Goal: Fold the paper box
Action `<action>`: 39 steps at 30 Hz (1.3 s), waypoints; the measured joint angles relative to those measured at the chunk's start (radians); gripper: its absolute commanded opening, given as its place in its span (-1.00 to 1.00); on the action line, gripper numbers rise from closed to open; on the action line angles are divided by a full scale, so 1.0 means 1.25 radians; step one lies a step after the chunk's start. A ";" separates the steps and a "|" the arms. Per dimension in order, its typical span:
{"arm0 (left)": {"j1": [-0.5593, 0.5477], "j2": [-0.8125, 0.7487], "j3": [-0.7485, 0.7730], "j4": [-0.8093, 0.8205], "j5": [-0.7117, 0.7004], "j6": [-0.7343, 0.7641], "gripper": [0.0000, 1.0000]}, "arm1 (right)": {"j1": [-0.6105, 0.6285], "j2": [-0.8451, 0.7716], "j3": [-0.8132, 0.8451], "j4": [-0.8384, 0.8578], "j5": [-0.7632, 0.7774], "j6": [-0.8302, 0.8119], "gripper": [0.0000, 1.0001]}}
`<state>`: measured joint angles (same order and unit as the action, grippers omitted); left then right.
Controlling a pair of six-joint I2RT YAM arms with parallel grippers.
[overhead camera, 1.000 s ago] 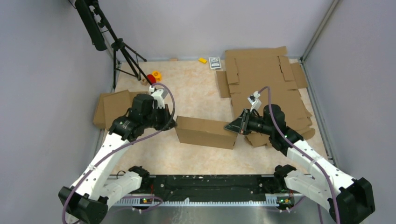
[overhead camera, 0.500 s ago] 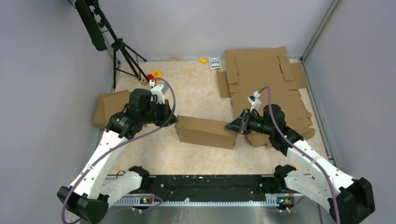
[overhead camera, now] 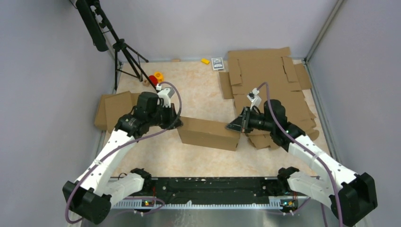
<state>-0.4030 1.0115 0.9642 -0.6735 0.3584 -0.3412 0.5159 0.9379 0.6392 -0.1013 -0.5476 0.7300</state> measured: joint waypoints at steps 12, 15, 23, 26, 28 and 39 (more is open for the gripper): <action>-0.002 -0.015 0.004 -0.019 0.018 0.007 -1.00 | 0.085 0.140 0.167 0.022 -0.038 -0.025 -1.00; -0.002 -0.021 0.004 -0.024 0.023 0.007 -1.00 | 0.094 0.157 0.162 0.026 -0.043 -0.022 -1.00; -0.002 -0.075 0.003 -0.024 0.012 0.012 -0.99 | 0.094 0.156 0.153 0.020 -0.029 -0.026 -1.00; -0.002 -0.124 -0.020 0.014 0.014 0.012 -0.99 | 0.094 0.146 0.153 0.007 -0.009 -0.032 -1.00; -0.002 -0.150 -0.042 0.043 0.025 0.008 -0.99 | 0.094 0.132 0.153 -0.003 0.002 -0.034 -1.00; -0.002 -0.086 -0.095 0.088 0.054 -0.009 -1.00 | 0.093 0.118 0.024 0.087 -0.030 0.013 -1.00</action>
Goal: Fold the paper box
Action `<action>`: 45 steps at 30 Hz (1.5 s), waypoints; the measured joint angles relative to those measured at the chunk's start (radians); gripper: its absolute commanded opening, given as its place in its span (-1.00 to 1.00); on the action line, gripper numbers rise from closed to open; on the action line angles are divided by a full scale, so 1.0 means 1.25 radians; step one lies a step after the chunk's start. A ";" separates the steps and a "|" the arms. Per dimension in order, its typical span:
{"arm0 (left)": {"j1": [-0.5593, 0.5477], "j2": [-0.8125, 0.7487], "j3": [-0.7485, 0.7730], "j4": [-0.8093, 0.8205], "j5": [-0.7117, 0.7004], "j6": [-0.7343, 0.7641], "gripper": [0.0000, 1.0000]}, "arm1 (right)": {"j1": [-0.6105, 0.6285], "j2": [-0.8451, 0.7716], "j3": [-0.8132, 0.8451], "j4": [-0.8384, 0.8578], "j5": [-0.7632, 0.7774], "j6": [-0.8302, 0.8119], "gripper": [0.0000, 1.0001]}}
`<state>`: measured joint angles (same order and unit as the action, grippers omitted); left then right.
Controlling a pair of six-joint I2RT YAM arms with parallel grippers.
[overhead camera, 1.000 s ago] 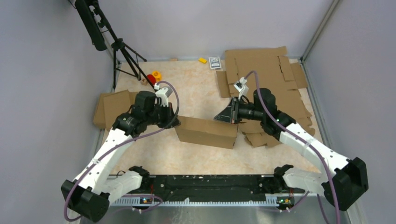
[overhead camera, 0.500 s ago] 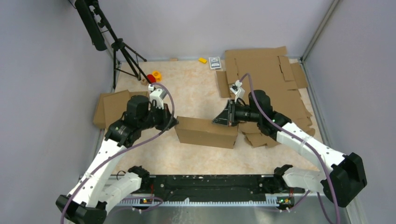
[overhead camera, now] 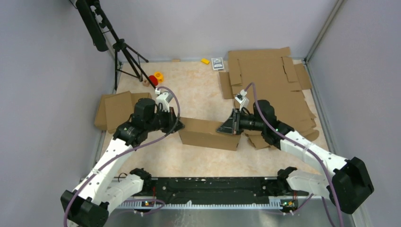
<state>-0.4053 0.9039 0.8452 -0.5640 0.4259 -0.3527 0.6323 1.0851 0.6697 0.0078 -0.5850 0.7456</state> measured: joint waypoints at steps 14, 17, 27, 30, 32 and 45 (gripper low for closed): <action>-0.001 -0.041 0.049 -0.081 -0.045 0.024 0.41 | 0.001 -0.042 0.059 -0.133 0.050 -0.042 0.08; -0.001 -0.075 0.057 -0.089 -0.091 0.016 0.97 | 0.001 -0.092 0.091 -0.212 0.106 -0.057 0.20; -0.001 -0.078 0.016 -0.049 -0.129 -0.062 0.98 | 0.001 -0.194 0.169 -0.448 0.299 -0.066 0.65; -0.001 -0.026 0.010 -0.033 -0.116 -0.077 0.97 | 0.001 -0.192 0.174 -0.502 0.375 -0.054 0.63; 0.000 -0.014 0.005 -0.025 -0.108 -0.080 0.98 | 0.001 -0.179 0.173 -0.535 0.416 -0.042 0.51; 0.027 0.026 -0.058 0.081 -0.019 -0.113 0.20 | -0.002 -0.121 0.106 -0.403 0.378 -0.016 -0.31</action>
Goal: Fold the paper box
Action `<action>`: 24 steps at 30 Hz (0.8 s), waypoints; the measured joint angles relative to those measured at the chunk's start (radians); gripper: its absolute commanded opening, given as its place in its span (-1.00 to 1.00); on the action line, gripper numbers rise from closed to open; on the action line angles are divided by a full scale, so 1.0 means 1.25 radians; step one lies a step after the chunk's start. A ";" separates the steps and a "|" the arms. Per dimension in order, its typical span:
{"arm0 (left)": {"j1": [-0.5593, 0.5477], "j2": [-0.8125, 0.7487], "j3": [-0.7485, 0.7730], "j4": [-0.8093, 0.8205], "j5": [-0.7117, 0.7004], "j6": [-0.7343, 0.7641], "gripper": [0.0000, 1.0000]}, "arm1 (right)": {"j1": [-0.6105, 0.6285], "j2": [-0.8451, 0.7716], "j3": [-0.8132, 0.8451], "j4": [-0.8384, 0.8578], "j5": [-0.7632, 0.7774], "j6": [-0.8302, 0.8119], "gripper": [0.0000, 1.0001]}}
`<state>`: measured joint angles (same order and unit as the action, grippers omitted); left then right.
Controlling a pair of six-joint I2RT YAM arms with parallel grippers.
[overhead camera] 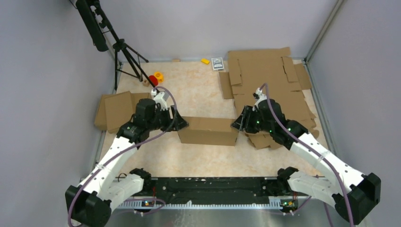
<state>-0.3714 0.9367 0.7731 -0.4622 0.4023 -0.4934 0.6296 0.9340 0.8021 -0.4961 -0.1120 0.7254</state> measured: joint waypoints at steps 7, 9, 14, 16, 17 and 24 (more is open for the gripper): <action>0.017 0.005 0.009 0.033 -0.049 0.008 0.15 | -0.008 0.089 0.050 0.055 0.022 -0.061 -0.40; 0.017 0.012 0.028 0.031 -0.069 0.032 0.12 | -0.008 0.117 0.070 0.077 0.035 -0.094 -0.44; 0.026 0.000 0.060 0.075 -0.101 0.101 0.27 | -0.013 0.176 0.110 0.187 0.055 -0.207 -0.31; 0.027 -0.022 0.039 0.108 -0.111 0.109 0.86 | -0.013 0.172 0.088 0.267 0.067 -0.255 0.26; 0.026 -0.042 0.016 0.129 -0.108 0.104 0.96 | -0.011 0.162 0.059 0.325 0.065 -0.270 0.41; -0.003 -0.175 -0.071 0.000 -0.149 0.006 0.97 | 0.034 0.042 -0.156 0.372 0.019 -0.299 0.60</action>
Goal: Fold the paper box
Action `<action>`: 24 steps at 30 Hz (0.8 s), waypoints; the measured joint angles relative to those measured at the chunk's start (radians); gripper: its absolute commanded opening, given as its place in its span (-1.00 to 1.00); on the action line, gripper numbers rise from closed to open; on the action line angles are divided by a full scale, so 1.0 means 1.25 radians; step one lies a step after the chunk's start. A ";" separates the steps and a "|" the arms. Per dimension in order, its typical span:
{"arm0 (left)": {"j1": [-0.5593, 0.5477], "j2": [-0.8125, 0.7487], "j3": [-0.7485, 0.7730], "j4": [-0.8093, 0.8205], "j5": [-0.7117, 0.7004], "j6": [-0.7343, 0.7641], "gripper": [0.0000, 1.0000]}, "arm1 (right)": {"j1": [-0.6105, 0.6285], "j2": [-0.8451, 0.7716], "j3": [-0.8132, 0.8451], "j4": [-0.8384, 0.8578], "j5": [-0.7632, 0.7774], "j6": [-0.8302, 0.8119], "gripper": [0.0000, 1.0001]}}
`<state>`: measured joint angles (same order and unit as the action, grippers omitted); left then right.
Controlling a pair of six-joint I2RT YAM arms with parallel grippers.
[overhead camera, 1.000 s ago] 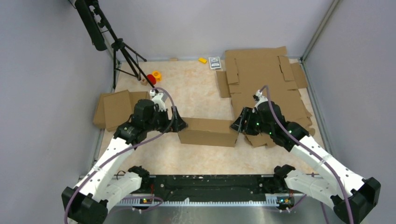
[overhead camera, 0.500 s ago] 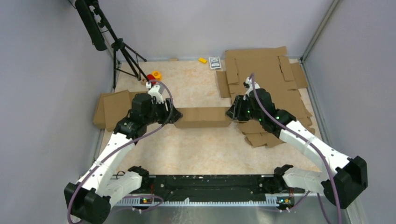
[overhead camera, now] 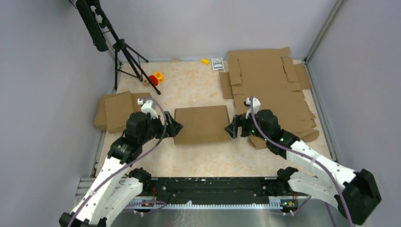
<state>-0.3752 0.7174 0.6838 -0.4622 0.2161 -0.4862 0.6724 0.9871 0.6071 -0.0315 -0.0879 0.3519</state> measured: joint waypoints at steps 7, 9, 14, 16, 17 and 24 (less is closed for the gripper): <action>0.000 -0.156 -0.056 -0.034 -0.106 -0.138 0.97 | 0.000 -0.139 -0.041 -0.121 0.044 0.072 0.61; 0.000 -0.138 -0.066 -0.024 -0.102 -0.159 0.98 | -0.002 -0.113 -0.001 -0.159 0.054 0.089 0.63; 0.001 0.082 -0.033 -0.038 -0.070 -0.176 0.98 | -0.024 0.056 0.122 -0.238 0.026 0.153 0.60; 0.003 0.185 -0.008 -0.054 -0.074 -0.167 0.98 | -0.027 0.094 0.122 -0.246 0.017 0.186 0.56; 0.005 0.215 -0.004 -0.056 -0.078 -0.161 0.97 | -0.027 0.103 0.111 -0.247 0.013 0.210 0.55; 0.011 0.248 -0.028 0.017 -0.066 -0.141 0.91 | -0.027 0.107 -0.021 -0.150 0.000 0.330 0.56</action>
<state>-0.3618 1.0275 0.6487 -0.4408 0.1337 -0.6624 0.6380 1.1202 0.5812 -0.2192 -0.0875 0.7647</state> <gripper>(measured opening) 0.986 0.791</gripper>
